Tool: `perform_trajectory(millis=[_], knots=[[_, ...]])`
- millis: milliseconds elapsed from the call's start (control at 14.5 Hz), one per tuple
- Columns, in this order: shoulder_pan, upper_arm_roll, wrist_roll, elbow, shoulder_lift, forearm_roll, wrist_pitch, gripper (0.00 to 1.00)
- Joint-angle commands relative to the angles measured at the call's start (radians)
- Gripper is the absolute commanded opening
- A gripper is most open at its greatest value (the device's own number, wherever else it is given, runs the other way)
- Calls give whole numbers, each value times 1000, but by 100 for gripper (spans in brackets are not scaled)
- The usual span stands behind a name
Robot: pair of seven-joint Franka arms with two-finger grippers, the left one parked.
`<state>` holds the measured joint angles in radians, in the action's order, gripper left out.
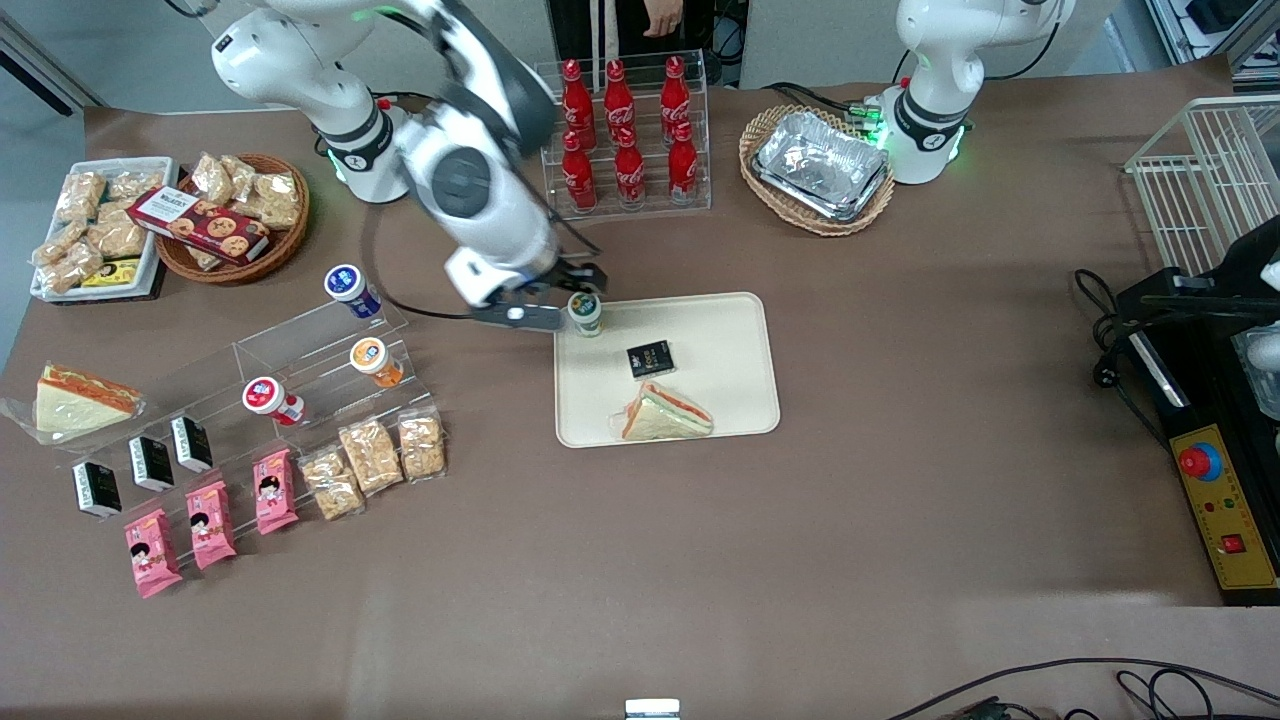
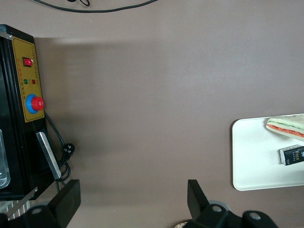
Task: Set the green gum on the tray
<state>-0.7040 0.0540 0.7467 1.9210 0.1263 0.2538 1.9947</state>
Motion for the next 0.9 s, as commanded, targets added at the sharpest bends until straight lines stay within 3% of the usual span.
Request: perform_trajectory(millis=[0,208,346,484,830], knots=[[113,0,-133,-245,16,-66,-262,100],[213,0,-324,-255,-36,-163,-296,100],[312,0,-449,-255,-72,-191,-326,100],[372,0,-536,-241,-121,-275,-332,100],[569,-6,-788,-241,-172,-283,-329,100]])
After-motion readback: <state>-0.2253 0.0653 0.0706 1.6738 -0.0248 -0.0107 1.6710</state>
